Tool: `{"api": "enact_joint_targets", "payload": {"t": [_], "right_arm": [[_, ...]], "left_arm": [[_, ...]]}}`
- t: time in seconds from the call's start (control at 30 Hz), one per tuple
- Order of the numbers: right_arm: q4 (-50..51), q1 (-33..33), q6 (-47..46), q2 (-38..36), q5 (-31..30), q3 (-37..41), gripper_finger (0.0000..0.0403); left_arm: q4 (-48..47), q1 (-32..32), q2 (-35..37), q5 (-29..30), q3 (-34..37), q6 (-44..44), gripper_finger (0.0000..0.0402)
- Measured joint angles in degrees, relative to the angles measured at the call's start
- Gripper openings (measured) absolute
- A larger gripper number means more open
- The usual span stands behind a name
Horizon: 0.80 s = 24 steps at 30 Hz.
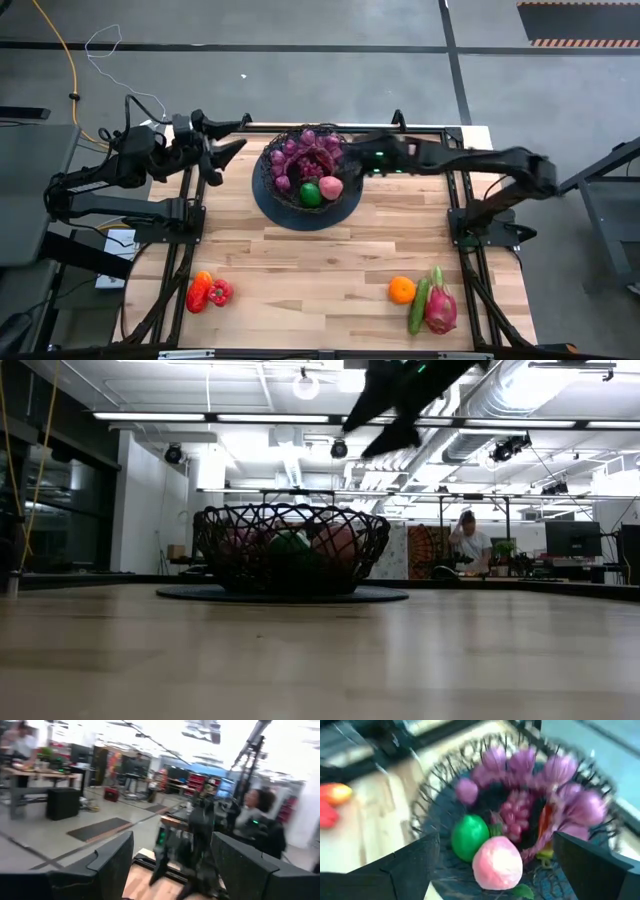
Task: Build produce basket
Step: Put the red bell pepper into the wire basket
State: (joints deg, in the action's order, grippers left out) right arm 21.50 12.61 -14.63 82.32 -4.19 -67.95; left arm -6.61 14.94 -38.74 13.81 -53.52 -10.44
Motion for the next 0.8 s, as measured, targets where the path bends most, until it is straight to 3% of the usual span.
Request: {"api": "enact_joint_targets", "payload": {"t": [0.27,0.47,0.8], "right_arm": [[-1.6,-4.0,-3.4,-15.9,-0.3,10.8,0.0374],[-10.6,-6.6,-3.3,-22.8,-0.8,16.9,0.0374],[-14.1,-6.8,0.3,-23.2,0.0,16.6,0.0374]], "left_arm": [[0.0,0.0,-0.8,-11.7,0.0,-1.8,0.0256],[0.3,0.0,-3.3,-11.7,0.0,-2.4,0.0256],[0.5,0.0,-5.8,-11.7,0.0,-1.1,0.0256]]}}
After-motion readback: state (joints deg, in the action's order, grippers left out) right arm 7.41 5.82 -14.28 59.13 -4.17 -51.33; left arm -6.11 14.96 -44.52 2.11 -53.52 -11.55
